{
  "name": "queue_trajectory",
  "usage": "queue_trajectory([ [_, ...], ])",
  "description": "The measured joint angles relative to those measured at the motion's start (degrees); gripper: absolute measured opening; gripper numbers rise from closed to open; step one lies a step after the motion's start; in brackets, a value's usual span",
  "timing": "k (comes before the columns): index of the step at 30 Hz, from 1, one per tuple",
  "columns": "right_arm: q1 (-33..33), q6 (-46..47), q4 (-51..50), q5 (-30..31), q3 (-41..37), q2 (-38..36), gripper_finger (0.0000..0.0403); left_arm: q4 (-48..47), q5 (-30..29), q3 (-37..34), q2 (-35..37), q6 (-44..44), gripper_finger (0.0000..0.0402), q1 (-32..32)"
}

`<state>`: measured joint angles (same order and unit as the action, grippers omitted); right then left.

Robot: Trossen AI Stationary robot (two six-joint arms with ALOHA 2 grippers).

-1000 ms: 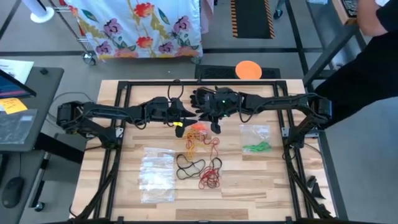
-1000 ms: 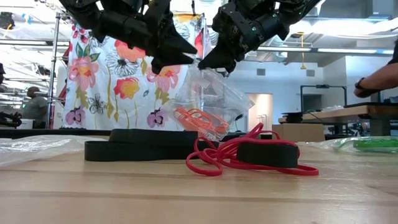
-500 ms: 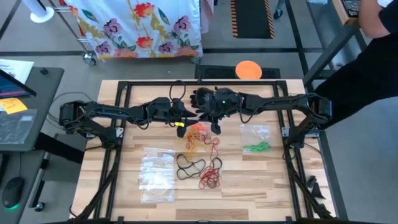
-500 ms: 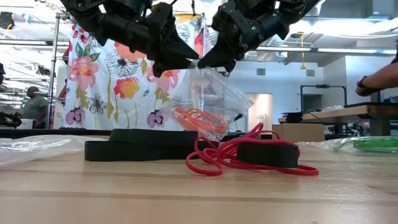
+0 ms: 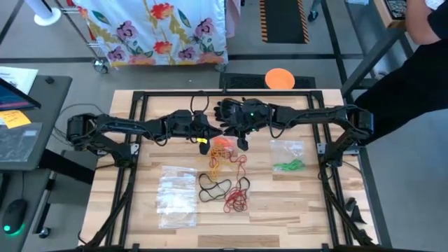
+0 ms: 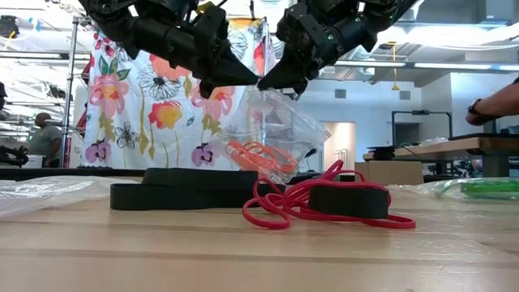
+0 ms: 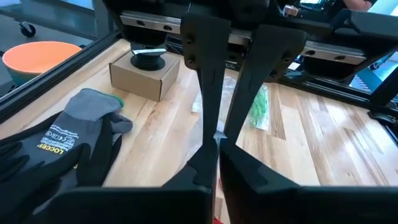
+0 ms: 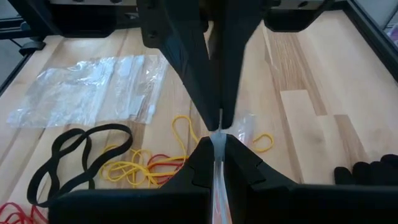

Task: Sort rubber bands
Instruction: Close the transparent zip bag containing the orange rubber bands

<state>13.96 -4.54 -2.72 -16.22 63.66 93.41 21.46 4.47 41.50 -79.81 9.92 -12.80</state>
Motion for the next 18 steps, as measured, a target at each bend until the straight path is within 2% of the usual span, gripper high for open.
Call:
queue_trajectory([
  [18, -0.04, 0.0, -1.05, -0.51, 0.26, -0.17, 0.0018, -1.83, 4.02, -0.09, 3.41, -0.52, 0.0, 0.0],
])
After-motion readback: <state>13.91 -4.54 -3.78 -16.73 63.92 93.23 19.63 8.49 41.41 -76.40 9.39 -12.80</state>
